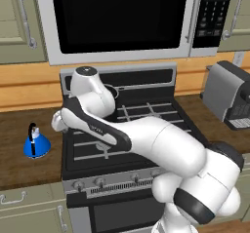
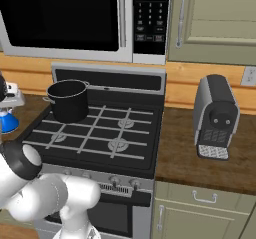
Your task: Pick the kettle from the counter and place it on a stove burner. Then turn the burner on.
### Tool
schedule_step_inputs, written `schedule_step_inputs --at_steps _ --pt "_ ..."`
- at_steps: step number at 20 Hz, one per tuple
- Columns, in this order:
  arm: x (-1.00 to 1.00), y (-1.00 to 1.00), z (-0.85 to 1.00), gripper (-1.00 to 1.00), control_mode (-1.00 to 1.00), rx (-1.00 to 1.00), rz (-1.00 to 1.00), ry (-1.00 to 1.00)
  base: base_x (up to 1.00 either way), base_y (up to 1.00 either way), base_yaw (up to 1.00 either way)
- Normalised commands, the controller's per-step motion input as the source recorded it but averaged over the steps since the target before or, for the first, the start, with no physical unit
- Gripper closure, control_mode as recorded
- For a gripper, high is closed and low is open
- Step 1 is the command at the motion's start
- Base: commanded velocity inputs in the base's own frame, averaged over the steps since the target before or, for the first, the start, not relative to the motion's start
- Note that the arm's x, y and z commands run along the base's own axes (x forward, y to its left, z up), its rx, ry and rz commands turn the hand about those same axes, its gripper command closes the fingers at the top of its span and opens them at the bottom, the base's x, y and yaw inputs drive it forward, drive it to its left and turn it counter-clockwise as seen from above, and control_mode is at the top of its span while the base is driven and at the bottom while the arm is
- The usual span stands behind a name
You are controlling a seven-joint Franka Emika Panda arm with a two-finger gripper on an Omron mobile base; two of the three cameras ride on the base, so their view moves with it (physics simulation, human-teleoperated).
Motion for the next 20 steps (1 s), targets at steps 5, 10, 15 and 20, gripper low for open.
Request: schedule_step_inputs --at_steps 5,10,15,20 --pt "0.51 0.46 -0.02 -1.00 -1.00 0.00 -0.09 0.00 0.00 0.00 0.00" --pt "0.24 0.55 -0.05 -1.00 -1.00 0.00 -0.08 0.00 0.00 0.00 0.00" --pt "0.00 0.69 -0.01 -1.00 -1.00 0.00 -0.04 -0.04 0.00 0.00 0.00" --pt "0.10 0.55 0.00 -1.00 -1.00 0.00 -0.04 -0.02 0.00 0.00 0.00"
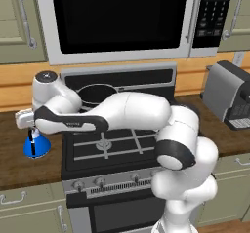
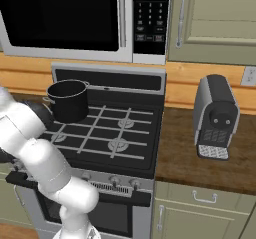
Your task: Pick the kettle from the counter and place it on a stove burner. Then turn the burner on.
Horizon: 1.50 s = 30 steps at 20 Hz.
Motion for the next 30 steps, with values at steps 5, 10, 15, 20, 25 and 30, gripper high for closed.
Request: schedule_step_inputs --at_steps 5,10,15,20,25,30 --pt "0.37 0.16 -0.29 -1.00 -1.00 0.00 -0.11 0.00 0.00 0.00 0.00" --pt "0.45 0.15 -0.41 -1.00 -1.00 0.00 -0.06 0.00 0.00 0.00 0.00" --pt "0.10 0.24 -0.01 -1.00 -1.00 0.00 0.00 0.00 0.00 0.00 0.00" --pt "0.01 0.13 0.02 -1.00 -1.00 0.00 0.00 0.01 0.00 0.00 0.00" --pt "0.20 0.05 0.00 -1.00 -1.00 0.00 0.00 0.09 0.00 0.00 0.00" --pt "0.24 0.07 0.00 -1.00 -1.00 -0.01 0.00 0.13 0.00 0.00 0.00"
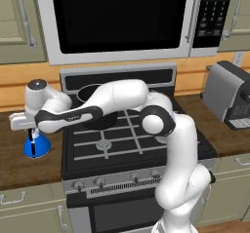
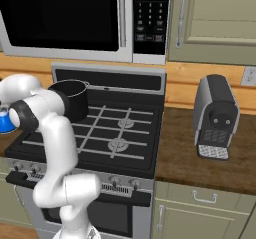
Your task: Pick the kettle from the counter and place it on a stove burner. Then turn the burner on.
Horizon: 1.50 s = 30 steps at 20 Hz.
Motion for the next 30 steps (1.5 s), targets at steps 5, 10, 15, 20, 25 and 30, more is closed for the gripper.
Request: schedule_step_inputs --at_steps 5,10,15,20,25,30 --pt "0.10 0.14 -0.09 -1.00 -1.00 -0.01 0.00 0.01 0.00 0.00 0.00" --pt "0.08 0.08 -0.21 -1.00 -1.00 -0.01 0.00 0.00 0.00 0.00 0.00" --pt "0.17 0.02 -0.05 -1.00 -1.00 -0.03 0.00 0.04 0.00 0.00 0.00" --pt "0.32 0.00 -0.10 -1.00 -1.00 -0.02 0.00 0.06 0.00 0.00 0.00" --pt "0.19 0.03 -0.06 -1.00 -1.00 0.00 0.00 0.05 0.00 0.00 0.00" --pt "0.01 0.19 0.00 -1.00 -1.00 -0.01 0.00 0.05 0.00 0.00 0.00"
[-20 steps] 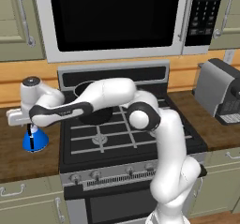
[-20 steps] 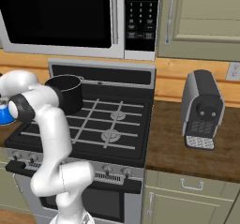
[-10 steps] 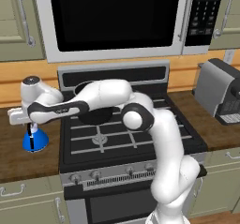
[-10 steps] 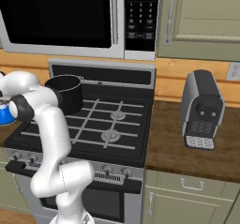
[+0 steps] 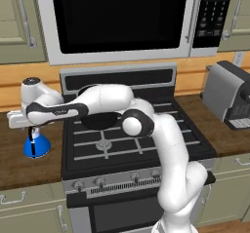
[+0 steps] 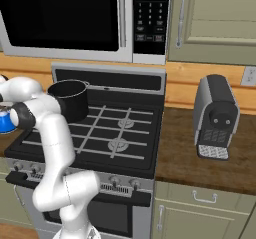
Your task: Pick the kettle from the counter and place it on a stove burner. Then turn the burner on.
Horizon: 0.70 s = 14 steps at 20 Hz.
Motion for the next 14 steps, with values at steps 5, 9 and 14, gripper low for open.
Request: schedule_step_inputs --at_steps 5,9,14 --pt "0.00 0.01 -0.09 -1.00 -1.00 -0.02 0.00 0.01 0.00 0.00 0.00" --pt "0.00 0.03 -0.18 -1.00 -1.00 -0.02 0.00 0.01 0.00 0.00 0.00" --pt "0.00 0.01 -0.21 -1.00 -1.00 -0.03 0.00 0.00 0.00 0.00 0.00"
